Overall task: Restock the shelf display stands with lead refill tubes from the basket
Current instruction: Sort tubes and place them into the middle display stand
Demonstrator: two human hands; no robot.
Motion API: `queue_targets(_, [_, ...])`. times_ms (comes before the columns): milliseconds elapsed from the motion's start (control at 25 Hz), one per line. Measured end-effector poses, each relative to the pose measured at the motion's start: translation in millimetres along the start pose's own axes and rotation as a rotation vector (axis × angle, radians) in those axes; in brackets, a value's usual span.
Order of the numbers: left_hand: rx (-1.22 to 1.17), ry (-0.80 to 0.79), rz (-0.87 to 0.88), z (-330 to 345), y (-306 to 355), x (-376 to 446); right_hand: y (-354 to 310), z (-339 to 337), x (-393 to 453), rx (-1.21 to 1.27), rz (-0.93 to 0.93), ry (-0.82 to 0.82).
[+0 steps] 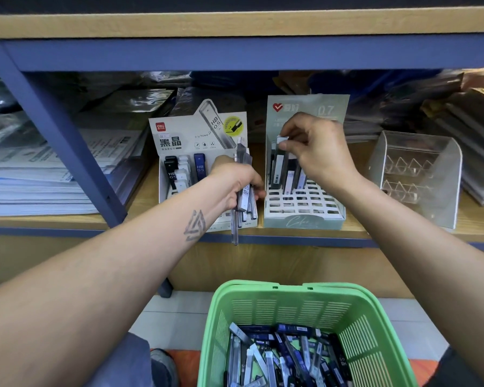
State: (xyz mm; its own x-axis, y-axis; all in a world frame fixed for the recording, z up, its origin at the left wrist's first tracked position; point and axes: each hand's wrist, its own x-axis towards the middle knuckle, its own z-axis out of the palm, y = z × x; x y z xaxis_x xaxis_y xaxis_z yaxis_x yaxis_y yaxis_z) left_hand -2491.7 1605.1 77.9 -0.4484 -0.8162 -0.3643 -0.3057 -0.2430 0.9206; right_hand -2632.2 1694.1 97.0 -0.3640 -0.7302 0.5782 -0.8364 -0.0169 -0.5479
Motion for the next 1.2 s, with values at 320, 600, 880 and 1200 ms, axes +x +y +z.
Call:
queue_targets(320, [0.092, -0.012, -0.043, 7, -3, 9, -1, 0, 2, 0.034, 0.019, -0.023])
queue_targets(600, [0.088, 0.011, -0.009, 9, -4, 8, 1, 2, 1, -0.001, -0.001, -0.086])
queue_targets(880, [0.102, -0.021, -0.03, 7, -4, 11, 5, 8, 2, -0.283, -0.126, -0.045])
queue_targets(1200, [0.093, -0.016, -0.04, 7, -5, 8, -4, 3, -5, -0.32, -0.121, -0.126])
